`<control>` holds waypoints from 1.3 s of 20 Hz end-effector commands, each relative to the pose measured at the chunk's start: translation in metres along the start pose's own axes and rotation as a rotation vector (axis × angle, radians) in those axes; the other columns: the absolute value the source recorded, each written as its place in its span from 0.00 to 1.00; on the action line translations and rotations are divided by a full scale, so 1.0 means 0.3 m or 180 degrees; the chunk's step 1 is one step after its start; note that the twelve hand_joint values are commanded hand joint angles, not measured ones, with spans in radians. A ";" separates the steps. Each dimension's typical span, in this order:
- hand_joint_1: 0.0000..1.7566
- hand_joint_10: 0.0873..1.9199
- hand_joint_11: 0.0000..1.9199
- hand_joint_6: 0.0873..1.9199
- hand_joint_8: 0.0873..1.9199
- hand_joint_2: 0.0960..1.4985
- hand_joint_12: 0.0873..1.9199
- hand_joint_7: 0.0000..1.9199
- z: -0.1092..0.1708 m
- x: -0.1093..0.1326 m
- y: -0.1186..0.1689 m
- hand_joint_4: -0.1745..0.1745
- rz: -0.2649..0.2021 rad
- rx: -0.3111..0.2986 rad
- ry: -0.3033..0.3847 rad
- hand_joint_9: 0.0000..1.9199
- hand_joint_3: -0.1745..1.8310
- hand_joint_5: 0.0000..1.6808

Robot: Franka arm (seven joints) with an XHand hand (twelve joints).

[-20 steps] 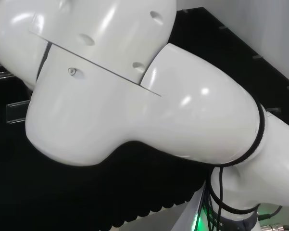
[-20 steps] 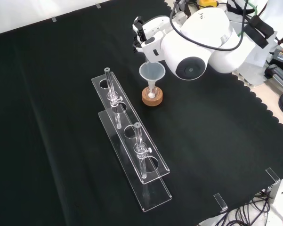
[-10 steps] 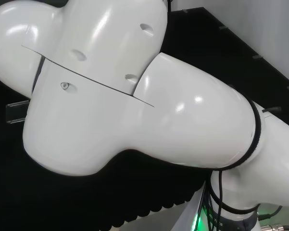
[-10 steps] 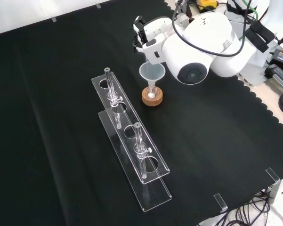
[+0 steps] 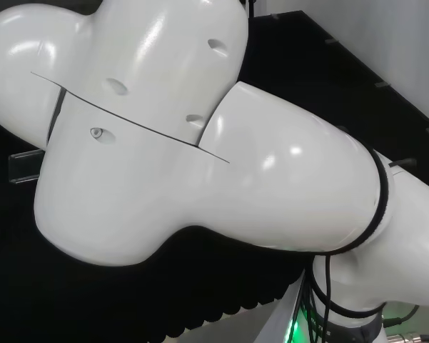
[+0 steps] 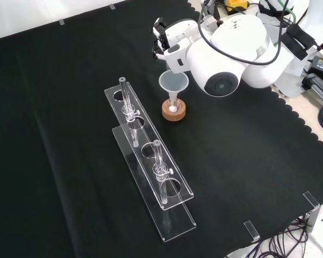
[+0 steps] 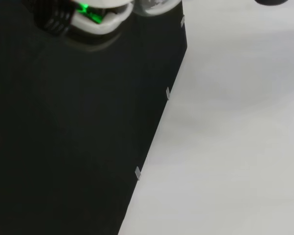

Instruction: Pour all the NaCl from the weighing funnel into the round-bottom flask.

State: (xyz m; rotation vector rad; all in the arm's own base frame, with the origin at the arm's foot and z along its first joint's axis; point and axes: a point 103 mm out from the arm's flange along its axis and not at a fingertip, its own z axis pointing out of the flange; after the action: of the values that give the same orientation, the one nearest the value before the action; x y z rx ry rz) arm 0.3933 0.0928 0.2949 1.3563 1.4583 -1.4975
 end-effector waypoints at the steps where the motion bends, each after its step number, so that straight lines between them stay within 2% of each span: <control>1: 0.64 0.00 0.73 0.20 0.06 0.48 0.29 0.77 0.009 0.001 0.000 1.00 -0.0004 0.0000 0.0054 0.85 0.29 0.80; 5: 0.64 0.00 0.73 0.20 0.06 0.48 0.29 0.77 0.027 -0.003 0.004 1.00 -0.0035 0.0003 0.0200 0.85 0.29 0.80; 12: 0.64 0.00 0.73 0.20 0.05 0.48 0.29 0.77 0.046 -0.010 0.009 1.00 -0.0073 -0.0089 0.0591 0.85 0.29 0.80; 17: 0.64 0.00 0.73 0.20 0.05 0.48 0.29 0.77 0.069 -0.016 0.018 1.00 -0.0123 -0.0160 0.0946 0.85 0.29 0.80; 26: 0.64 0.00 0.73 0.20 0.05 0.48 0.29 0.77 0.144 -0.043 0.045 1.00 -0.0265 -0.0170 0.1967 0.85 0.29 0.80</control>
State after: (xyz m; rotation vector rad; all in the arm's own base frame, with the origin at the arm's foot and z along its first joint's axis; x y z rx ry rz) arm 0.3970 0.0583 0.2993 1.7095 1.7706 -1.2463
